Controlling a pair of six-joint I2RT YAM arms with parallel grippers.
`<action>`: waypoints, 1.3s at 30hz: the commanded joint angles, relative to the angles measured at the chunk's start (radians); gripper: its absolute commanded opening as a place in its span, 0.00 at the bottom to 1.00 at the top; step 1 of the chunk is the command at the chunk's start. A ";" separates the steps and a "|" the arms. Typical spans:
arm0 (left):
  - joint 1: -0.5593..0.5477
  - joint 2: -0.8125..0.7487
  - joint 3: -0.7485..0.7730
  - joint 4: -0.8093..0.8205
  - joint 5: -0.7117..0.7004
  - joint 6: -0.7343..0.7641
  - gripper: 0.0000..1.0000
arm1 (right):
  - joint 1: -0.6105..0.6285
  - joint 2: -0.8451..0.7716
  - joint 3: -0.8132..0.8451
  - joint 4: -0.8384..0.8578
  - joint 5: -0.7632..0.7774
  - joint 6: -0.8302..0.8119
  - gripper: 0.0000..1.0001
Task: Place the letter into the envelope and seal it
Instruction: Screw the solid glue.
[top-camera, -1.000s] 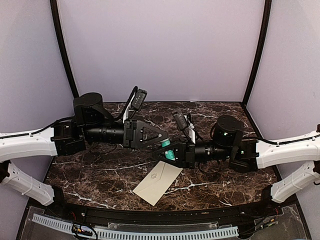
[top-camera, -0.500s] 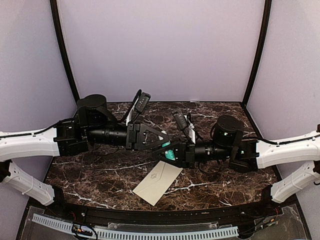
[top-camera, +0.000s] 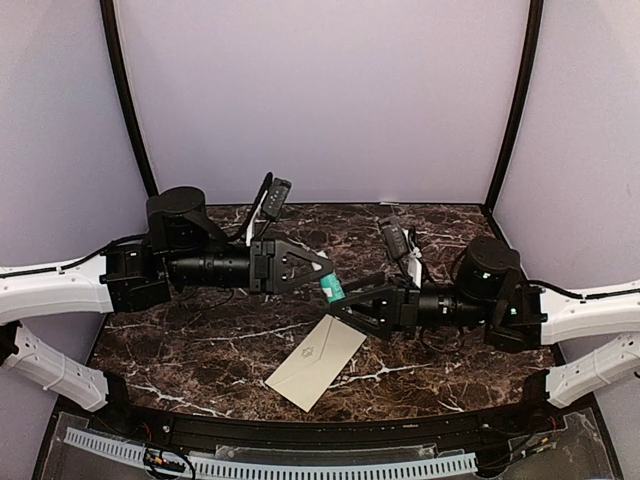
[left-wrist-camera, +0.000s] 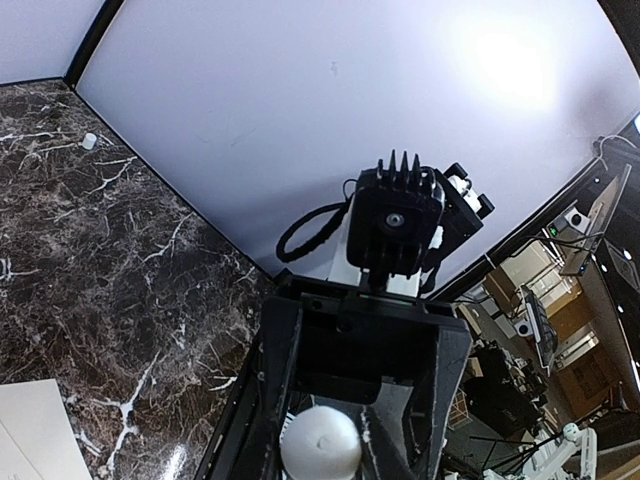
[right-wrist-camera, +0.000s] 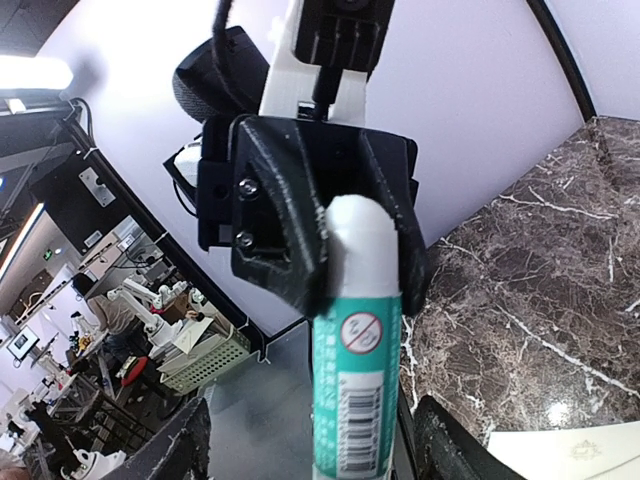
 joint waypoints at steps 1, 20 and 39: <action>0.003 -0.027 0.027 -0.012 -0.019 0.000 0.09 | -0.012 -0.068 -0.063 0.037 -0.014 0.032 0.66; 0.002 -0.044 -0.011 0.037 0.007 -0.045 0.08 | -0.012 0.036 -0.050 0.157 -0.137 0.095 0.13; -0.002 0.001 -0.042 0.153 0.100 -0.110 0.63 | -0.011 0.018 -0.076 0.254 -0.059 0.098 0.04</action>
